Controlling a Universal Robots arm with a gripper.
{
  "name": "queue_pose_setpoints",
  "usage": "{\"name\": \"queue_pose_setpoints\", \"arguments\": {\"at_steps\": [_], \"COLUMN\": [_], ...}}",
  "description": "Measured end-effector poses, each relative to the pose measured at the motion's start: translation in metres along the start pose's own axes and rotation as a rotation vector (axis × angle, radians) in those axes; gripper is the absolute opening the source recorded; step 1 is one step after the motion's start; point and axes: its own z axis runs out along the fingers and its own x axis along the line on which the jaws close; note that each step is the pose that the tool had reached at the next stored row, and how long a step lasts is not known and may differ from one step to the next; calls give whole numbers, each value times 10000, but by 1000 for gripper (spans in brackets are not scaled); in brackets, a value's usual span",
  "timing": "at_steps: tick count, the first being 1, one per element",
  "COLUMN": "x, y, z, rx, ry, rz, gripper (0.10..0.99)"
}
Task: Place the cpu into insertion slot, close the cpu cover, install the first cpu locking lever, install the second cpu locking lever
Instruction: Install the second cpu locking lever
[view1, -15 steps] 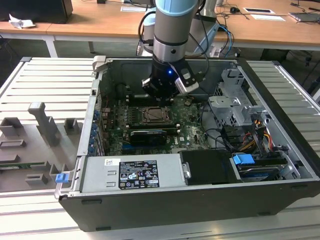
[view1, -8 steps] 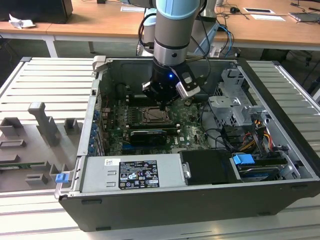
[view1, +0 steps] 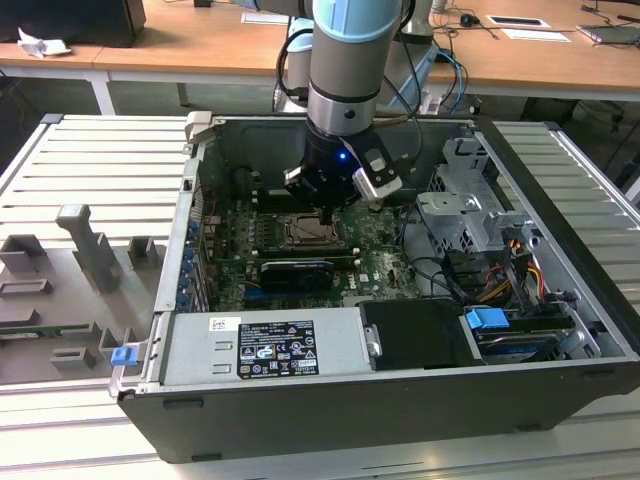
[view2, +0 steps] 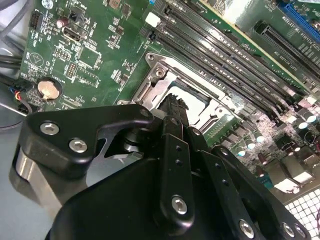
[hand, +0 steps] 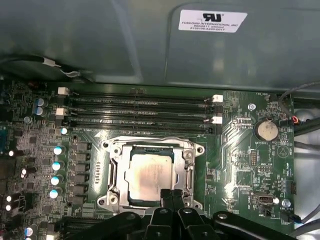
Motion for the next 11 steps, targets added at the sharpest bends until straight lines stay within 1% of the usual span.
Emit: {"name": "queue_pose_setpoints", "arguments": {"at_steps": [2, 5, 7, 9, 11], "x": [0, 0, 1, 3, 7], "y": [-2, -2, -24, -66, -155], "z": [-15, -99, -102, -105, -110], "rx": [2, 1, 1, 2, -14], "ry": [1, 1, 1, 1, -1], "rz": [-1, -2, -2, -1, -2], "gripper": [106, 106, 106, 106, 106]}}
